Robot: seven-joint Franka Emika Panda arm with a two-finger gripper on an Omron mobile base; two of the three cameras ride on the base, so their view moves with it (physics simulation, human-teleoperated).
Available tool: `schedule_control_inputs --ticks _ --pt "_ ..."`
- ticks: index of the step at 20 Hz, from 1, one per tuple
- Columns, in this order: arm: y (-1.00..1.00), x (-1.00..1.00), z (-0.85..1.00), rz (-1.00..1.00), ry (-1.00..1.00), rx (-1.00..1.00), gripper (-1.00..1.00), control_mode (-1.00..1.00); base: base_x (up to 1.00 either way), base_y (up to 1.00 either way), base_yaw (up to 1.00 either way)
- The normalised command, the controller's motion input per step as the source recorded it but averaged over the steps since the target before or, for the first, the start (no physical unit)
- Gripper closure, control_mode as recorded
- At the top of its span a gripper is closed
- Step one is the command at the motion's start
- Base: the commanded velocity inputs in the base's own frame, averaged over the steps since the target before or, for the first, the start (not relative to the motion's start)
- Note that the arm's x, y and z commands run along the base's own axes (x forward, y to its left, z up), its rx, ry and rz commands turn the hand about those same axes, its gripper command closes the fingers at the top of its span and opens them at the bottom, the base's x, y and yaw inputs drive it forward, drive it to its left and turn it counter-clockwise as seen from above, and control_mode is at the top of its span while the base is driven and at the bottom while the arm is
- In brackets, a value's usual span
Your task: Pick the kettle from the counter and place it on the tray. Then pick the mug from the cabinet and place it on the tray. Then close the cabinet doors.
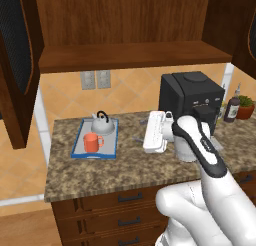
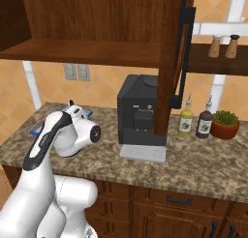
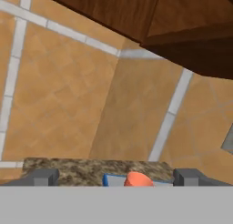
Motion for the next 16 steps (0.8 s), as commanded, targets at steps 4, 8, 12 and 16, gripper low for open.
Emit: schedule_control_inputs --ticks 4,8,12,16 --pt "-0.48 -0.63 0.7 -0.07 -0.13 0.01 -1.0 -1.0 0.0 0.0 0.0" --pt "-0.61 -0.55 0.65 -0.1 -0.05 0.02 -1.0 -1.0 0.0 0.0 0.0" --pt "-0.85 -0.59 0.42 -0.09 -0.03 0.08 -1.0 -1.0 0.0 0.0 0.0" --pt "-0.94 -0.52 0.07 -0.05 -0.1 0.11 -1.0 -1.0 0.0 0.0 0.0"
